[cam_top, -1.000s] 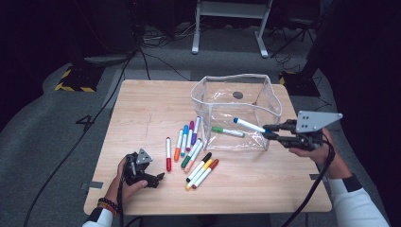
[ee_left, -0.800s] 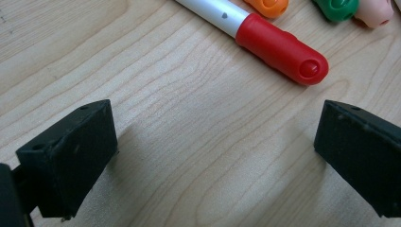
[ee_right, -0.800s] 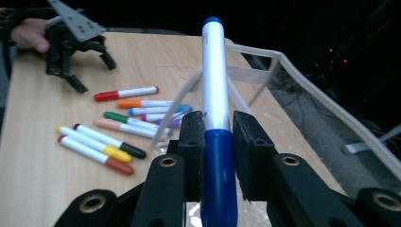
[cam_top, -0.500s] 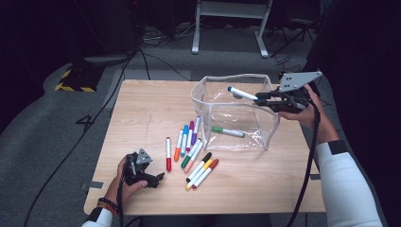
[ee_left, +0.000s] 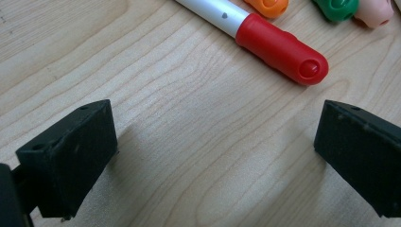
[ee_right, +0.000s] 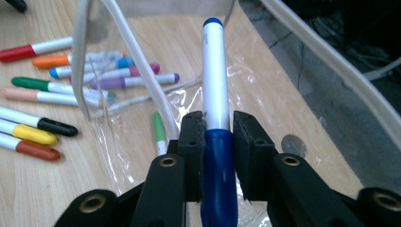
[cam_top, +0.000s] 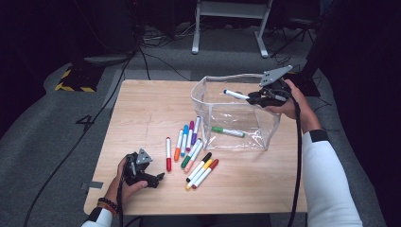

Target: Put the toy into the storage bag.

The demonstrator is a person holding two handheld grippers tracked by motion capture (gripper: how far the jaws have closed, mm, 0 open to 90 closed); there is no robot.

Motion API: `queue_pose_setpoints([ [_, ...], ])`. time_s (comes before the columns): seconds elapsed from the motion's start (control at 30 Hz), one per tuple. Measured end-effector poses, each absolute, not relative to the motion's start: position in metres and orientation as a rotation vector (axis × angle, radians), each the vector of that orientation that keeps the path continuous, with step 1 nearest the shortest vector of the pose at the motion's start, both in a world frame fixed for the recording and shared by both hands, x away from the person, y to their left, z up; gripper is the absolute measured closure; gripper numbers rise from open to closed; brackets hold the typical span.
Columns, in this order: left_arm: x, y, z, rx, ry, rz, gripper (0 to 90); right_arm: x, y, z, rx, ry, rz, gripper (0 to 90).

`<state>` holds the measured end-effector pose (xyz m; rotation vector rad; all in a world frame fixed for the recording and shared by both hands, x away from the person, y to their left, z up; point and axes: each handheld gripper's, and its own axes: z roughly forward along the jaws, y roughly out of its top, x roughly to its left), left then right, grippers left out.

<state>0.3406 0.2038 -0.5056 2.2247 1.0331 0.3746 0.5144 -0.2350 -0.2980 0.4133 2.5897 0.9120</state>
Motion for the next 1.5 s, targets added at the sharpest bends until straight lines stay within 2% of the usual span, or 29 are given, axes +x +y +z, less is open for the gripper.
queue_pose_setpoints([
  [0.27, 0.341, 0.204, -0.506, 2.225, 1.033, 0.375, 0.5, 0.53, -0.234, -0.311, 0.487, 2.645, 0.817, 74.4],
  [0.67, 0.341, 0.204, -0.506, 2.225, 1.033, 0.375, 0.5, 0.519, -0.233, -0.311, 0.382, 2.823, 0.766, 73.8],
  [0.77, 0.341, 0.204, -0.506, 2.225, 1.033, 0.375, 0.5, 0.519, -0.235, -0.309, 0.416, 2.782, 0.762, 70.6],
  [0.8, 0.341, 0.204, -0.506, 2.225, 1.033, 0.375, 0.5, 0.519, -0.235, -0.309, 0.418, 2.762, 0.774, 65.7],
  [0.97, 0.341, 0.204, -0.506, 2.226, 1.029, 0.377, 0.5, 0.514, -0.244, -0.301, 0.48, 2.667, 0.89, 63.0],
  [1.17, 0.341, 0.204, -0.506, 2.225, 1.03, 0.377, 0.5, 0.493, -0.255, -0.29, 0.461, 2.576, 1.083, 56.1],
  [1.5, 0.341, 0.204, -0.506, 2.224, 1.031, 0.376, 0.5, 0.454, -0.267, -0.28, 0.426, 2.478, 1.181, 44.3],
])
